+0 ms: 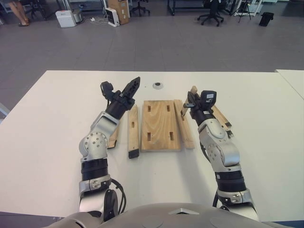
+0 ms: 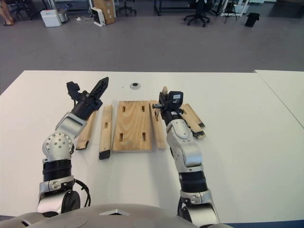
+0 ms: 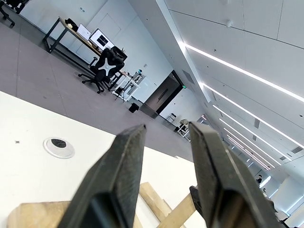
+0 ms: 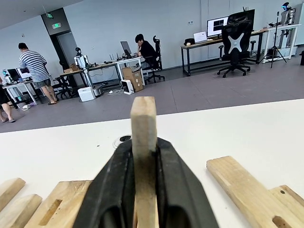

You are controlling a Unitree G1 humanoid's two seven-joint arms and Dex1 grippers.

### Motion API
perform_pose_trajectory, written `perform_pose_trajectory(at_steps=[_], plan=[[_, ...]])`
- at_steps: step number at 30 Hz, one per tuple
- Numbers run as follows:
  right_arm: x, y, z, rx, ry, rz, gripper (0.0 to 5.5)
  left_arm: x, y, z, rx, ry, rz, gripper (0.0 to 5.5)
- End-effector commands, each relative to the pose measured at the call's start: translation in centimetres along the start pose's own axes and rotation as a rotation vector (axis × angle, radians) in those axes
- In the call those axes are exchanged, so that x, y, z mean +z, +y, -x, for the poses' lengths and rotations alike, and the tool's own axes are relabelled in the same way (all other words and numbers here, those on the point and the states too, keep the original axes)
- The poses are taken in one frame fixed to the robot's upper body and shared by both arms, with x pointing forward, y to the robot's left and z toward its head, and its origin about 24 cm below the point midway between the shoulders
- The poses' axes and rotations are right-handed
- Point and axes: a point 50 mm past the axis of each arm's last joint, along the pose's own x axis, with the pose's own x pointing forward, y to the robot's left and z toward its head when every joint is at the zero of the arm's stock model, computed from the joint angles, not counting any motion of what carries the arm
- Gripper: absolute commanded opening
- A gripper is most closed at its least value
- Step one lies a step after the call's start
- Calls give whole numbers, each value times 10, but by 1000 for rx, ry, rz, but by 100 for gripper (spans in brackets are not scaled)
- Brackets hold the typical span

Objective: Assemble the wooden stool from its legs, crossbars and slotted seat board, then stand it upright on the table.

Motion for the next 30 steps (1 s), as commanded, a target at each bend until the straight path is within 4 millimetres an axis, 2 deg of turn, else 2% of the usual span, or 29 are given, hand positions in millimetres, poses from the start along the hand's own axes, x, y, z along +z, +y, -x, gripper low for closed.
perform_pose_trajectory(at_steps=[1,9,20,30], plan=[[-4,3,1,-12,24,-30,40,-3,1,3,14,-2,23,163],[-15,5,2,-1,71,-45,40,-6,-1,5,15,-1,41,163],[-8,-2,3,-46,17,-21,40,-15,-5,6,6,12,66,163],[-10,-2,6,-57,29,-20,40,-17,-6,8,10,15,73,163]])
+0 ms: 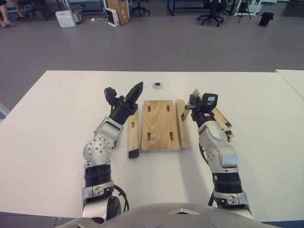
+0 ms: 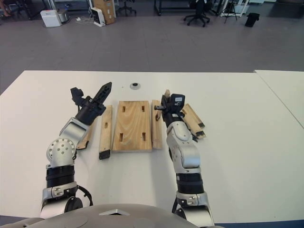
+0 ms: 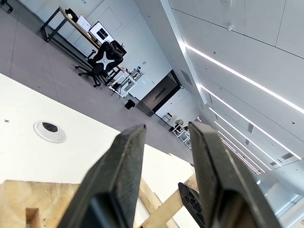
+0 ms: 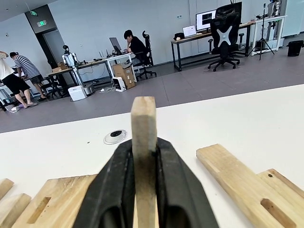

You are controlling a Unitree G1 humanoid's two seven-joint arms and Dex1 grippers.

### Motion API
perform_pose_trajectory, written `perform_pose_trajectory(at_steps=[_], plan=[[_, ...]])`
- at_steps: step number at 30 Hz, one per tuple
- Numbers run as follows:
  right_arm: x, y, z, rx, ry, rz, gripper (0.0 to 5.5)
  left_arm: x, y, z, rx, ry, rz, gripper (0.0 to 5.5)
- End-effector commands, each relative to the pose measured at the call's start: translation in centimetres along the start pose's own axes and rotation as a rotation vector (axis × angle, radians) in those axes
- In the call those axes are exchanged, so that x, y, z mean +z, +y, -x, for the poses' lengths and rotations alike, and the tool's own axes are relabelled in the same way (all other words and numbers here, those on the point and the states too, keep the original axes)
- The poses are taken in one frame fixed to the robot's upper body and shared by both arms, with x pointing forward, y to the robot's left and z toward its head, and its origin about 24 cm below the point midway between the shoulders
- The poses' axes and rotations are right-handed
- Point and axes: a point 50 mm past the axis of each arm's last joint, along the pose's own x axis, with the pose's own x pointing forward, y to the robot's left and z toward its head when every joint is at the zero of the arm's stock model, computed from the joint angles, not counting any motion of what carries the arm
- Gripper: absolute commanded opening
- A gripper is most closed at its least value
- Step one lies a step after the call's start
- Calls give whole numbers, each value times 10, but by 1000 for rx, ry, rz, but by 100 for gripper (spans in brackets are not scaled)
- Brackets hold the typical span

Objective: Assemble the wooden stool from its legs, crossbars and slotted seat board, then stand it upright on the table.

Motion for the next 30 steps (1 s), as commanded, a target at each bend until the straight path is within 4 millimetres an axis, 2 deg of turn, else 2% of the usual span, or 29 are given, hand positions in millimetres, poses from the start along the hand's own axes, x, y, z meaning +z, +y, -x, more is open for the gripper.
perform_pose_trajectory(at_steps=[1,16,27,30], plan=[[-3,1,4,-7,14,-8,40,-2,-1,2,6,14,7,163],[-2,8,6,26,5,-17,40,-6,-3,3,5,27,16,163],[-23,-4,5,-26,115,-46,40,-8,-2,3,9,31,14,163],[-33,-12,3,51,163,75,40,-11,-2,4,11,31,19,163]])
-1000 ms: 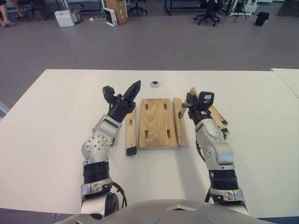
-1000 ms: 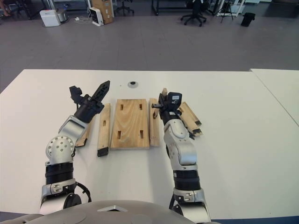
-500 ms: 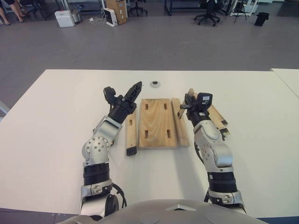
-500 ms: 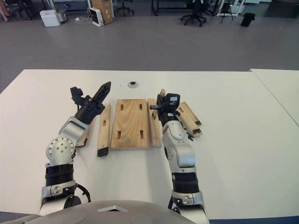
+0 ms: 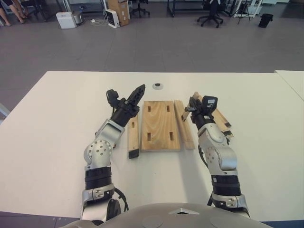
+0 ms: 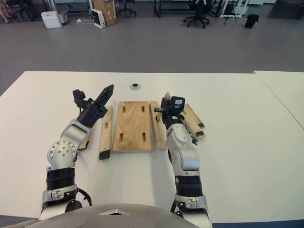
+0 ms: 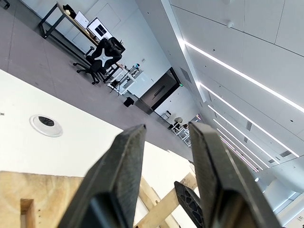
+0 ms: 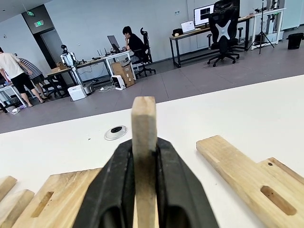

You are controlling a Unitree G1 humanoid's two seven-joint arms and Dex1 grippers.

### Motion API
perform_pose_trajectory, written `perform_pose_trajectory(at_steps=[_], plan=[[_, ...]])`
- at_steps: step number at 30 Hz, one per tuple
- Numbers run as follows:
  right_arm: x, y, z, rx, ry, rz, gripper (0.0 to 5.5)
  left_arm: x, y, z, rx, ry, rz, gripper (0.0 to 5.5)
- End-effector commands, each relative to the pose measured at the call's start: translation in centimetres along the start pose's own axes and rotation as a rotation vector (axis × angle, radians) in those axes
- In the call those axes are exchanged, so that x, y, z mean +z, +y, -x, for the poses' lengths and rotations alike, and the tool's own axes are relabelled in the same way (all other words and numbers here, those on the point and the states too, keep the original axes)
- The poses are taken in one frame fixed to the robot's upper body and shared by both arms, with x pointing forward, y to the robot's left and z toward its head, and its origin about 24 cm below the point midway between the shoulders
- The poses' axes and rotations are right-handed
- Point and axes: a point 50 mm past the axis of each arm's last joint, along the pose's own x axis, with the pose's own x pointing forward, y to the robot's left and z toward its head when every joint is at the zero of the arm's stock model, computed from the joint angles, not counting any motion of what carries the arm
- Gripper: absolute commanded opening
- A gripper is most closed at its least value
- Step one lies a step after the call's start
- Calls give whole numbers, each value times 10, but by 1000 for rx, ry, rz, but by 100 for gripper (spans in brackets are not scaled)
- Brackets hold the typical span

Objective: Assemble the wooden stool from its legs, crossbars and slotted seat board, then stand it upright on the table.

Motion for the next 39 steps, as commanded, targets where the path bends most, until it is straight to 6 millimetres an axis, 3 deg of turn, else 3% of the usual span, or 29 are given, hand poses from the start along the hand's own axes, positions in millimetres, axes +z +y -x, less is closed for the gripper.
perform_pose_trajectory(at_steps=[1,7,15,26,39], plan=[[-30,-14,0,67,152,143,40,-5,-1,1,8,13,9,163],[-49,-40,12,140,194,335,40,-8,-1,2,14,9,9,163],[-66,-52,52,66,311,146,40,-10,-2,8,26,9,9,163],[-81,-49,51,16,421,175,40,-12,-2,7,12,42,4,163],[-77,-50,46,25,427,172,40,-14,-5,6,-3,50,3,163]])
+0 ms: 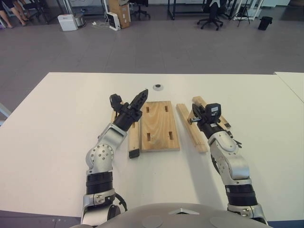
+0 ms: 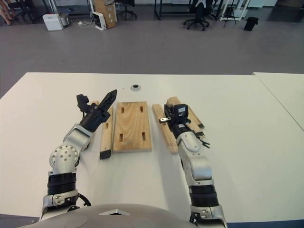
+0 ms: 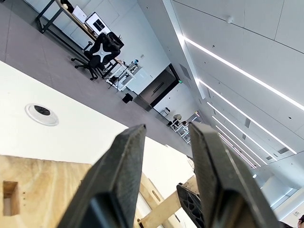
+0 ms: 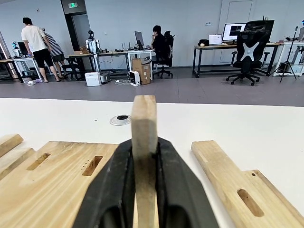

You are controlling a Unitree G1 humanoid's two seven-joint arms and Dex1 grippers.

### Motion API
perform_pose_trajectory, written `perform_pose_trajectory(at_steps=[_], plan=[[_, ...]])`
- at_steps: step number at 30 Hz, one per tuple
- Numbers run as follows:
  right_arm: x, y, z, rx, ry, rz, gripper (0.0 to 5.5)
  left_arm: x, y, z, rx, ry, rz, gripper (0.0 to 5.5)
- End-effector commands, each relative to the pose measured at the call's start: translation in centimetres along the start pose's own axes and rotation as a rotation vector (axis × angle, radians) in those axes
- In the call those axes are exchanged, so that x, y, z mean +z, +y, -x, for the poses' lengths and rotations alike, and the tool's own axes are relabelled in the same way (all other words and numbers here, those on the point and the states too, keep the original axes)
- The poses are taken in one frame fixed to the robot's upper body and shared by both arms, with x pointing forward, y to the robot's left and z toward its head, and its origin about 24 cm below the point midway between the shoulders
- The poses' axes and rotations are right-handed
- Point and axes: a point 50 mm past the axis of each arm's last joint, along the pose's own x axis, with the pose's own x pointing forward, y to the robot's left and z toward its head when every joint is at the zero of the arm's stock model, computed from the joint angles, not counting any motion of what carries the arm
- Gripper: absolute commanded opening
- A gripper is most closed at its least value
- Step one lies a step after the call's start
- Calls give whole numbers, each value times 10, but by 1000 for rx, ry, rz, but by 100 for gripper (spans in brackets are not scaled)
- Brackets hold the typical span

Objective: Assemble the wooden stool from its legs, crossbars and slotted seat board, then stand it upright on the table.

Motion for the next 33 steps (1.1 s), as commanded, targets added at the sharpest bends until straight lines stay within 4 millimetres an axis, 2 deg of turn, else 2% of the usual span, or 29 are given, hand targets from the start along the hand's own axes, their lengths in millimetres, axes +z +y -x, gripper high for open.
perform_pose_trajectory(at_steps=[1,14,15,19,24,28,33], plan=[[-70,-7,23,-33,410,-27,40,-2,-3,1,-6,20,-10,163],[-72,-7,26,-20,422,-8,40,-4,-2,2,5,9,-6,163],[-72,-7,26,-23,418,-9,69,-4,-2,2,6,8,-6,163],[-69,-9,25,-30,409,-3,129,-4,-2,2,8,6,-6,163],[-52,-9,20,-9,365,24,210,-6,-2,3,6,7,-3,163],[-43,-11,25,5,363,33,288,-7,-2,3,6,7,-3,163],[-21,-18,29,41,353,83,388,-8,-2,5,15,7,-4,163]])
